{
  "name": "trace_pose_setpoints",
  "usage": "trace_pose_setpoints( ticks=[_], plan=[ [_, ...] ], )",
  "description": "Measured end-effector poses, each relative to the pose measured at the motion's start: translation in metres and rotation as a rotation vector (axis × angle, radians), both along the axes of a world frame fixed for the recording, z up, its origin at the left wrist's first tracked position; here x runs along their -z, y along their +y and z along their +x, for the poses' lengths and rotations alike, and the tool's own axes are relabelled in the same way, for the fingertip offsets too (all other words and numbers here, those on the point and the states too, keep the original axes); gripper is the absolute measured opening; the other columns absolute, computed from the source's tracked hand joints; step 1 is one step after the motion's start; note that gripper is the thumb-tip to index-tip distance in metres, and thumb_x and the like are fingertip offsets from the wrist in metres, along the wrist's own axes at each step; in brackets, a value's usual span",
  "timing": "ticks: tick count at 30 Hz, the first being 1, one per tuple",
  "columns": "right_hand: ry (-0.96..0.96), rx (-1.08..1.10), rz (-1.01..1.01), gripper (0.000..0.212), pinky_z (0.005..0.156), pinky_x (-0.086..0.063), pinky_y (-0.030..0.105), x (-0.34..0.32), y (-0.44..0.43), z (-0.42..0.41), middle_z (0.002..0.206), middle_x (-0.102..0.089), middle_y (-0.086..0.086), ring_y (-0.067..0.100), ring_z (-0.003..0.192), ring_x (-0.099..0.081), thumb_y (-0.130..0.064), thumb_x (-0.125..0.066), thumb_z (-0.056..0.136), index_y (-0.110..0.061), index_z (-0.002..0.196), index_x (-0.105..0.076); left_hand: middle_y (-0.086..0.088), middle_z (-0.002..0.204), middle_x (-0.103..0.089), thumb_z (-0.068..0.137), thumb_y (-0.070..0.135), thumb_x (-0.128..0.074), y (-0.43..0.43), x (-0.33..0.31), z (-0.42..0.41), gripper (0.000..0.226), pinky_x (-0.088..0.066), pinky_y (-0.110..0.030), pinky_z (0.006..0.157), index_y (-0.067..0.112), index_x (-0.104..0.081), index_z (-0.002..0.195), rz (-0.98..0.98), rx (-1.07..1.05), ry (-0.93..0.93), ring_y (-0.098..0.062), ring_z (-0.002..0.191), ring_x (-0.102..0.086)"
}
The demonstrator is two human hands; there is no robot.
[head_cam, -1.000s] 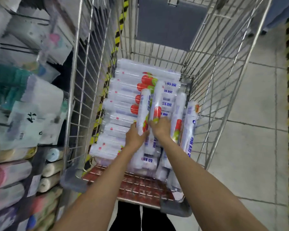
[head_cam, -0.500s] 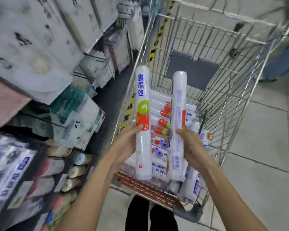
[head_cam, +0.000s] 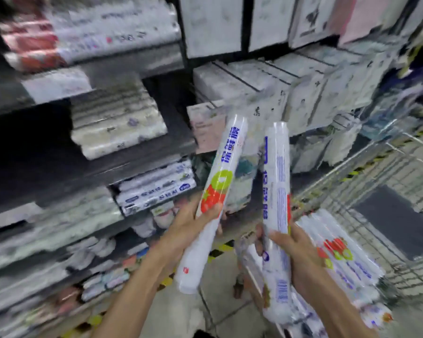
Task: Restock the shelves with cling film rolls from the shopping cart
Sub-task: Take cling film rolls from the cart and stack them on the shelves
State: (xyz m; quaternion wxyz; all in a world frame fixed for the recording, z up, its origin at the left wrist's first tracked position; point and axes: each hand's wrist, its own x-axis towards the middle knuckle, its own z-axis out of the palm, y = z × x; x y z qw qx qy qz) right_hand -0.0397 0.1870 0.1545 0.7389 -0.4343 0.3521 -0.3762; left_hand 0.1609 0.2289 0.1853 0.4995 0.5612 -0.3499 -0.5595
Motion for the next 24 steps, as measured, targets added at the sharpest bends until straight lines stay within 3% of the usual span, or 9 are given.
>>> trace_pose_setpoints(
  ticks=[3, 8, 10, 13, 15, 17, 20, 24],
  plan=[
    [0.008, -0.147, -0.041, 0.047, 0.048, -0.043, 0.029, -0.021, 0.020, 0.044, 0.068, -0.057, 0.019, 0.023, 0.050, -0.050, -0.030, -0.074, 0.061, 0.002, 0.090, -0.056, 0.002, 0.072, -0.064, 0.073, 0.026, -0.078, 0.052, -0.023, 0.045, 0.037, -0.046, -0.021, 0.047, 0.014, -0.055, 0.100, -0.024, -0.069, -0.151, -0.008, 0.053, -0.057],
    [-0.051, -0.330, -0.073, 0.037, 0.045, -0.044, 0.026, -0.048, 0.059, 0.125, 0.074, -0.060, 0.015, 0.022, 0.054, -0.053, -0.014, -0.067, 0.070, -0.001, 0.103, -0.055, -0.001, 0.095, -0.068, 0.061, 0.031, -0.088, 0.137, -0.049, 0.129, 0.069, -0.053, -0.031, 0.059, 0.024, -0.048, 0.117, 0.030, -0.215, -0.343, -0.016, 0.069, -0.067],
    [-0.071, -0.368, -0.090, 0.042, 0.044, -0.045, 0.025, -0.061, 0.077, 0.160, 0.070, -0.061, 0.014, 0.021, 0.052, -0.054, -0.012, -0.076, 0.066, -0.002, 0.102, -0.057, -0.003, 0.099, -0.068, 0.067, 0.029, -0.085, 0.168, -0.059, 0.160, 0.066, -0.055, -0.030, 0.063, 0.023, -0.046, 0.120, 0.027, -0.267, -0.398, -0.017, 0.072, -0.068],
    [-0.113, -0.407, -0.114, 0.049, 0.045, -0.047, 0.026, -0.078, 0.108, 0.216, 0.072, -0.063, 0.013, 0.021, 0.053, -0.056, -0.031, -0.088, 0.051, -0.011, 0.090, -0.065, -0.007, 0.100, -0.069, 0.071, 0.022, -0.082, 0.211, -0.072, 0.209, 0.060, -0.058, -0.040, 0.069, 0.020, -0.045, 0.118, -0.009, -0.351, -0.434, -0.027, 0.082, -0.069],
    [-0.136, -0.428, -0.109, 0.042, 0.042, -0.047, 0.027, -0.087, 0.128, 0.248, 0.070, -0.061, 0.015, 0.021, 0.050, -0.054, -0.022, -0.082, 0.057, -0.006, 0.091, -0.061, -0.006, 0.101, -0.070, 0.065, 0.029, -0.086, 0.238, -0.080, 0.241, 0.062, -0.057, -0.047, 0.075, 0.020, -0.048, 0.112, -0.056, -0.394, -0.476, -0.031, 0.084, -0.069],
    [-0.169, -0.468, -0.125, 0.033, 0.044, -0.046, 0.028, -0.093, 0.145, 0.283, 0.072, -0.060, 0.016, 0.022, 0.053, -0.053, -0.016, -0.077, 0.064, -0.005, 0.090, -0.061, 0.002, 0.096, -0.070, 0.065, 0.031, -0.083, 0.264, -0.091, 0.275, 0.054, -0.057, -0.039, 0.072, 0.021, -0.051, 0.108, -0.081, -0.413, -0.592, -0.021, 0.079, -0.070],
    [-0.187, -0.472, -0.128, 0.041, 0.046, -0.047, 0.028, -0.104, 0.161, 0.318, 0.077, -0.060, 0.018, 0.024, 0.056, -0.055, -0.023, -0.079, 0.058, -0.003, 0.089, -0.060, 0.017, 0.099, -0.066, 0.062, 0.049, -0.080, 0.288, -0.113, 0.317, 0.058, -0.055, -0.028, 0.070, 0.030, -0.055, 0.110, -0.119, -0.409, -0.812, -0.008, 0.085, -0.067],
    [-0.151, -0.518, -0.222, 0.056, 0.049, -0.045, 0.029, -0.128, 0.169, 0.366, 0.076, -0.062, 0.015, 0.023, 0.059, -0.054, -0.046, -0.089, 0.044, -0.014, 0.085, -0.068, 0.025, 0.102, -0.066, 0.064, 0.059, -0.066, 0.300, -0.153, 0.380, 0.048, -0.051, -0.020, 0.080, 0.044, -0.058, 0.109, -0.199, -0.408, -1.037, 0.002, 0.092, -0.063]
  ],
)
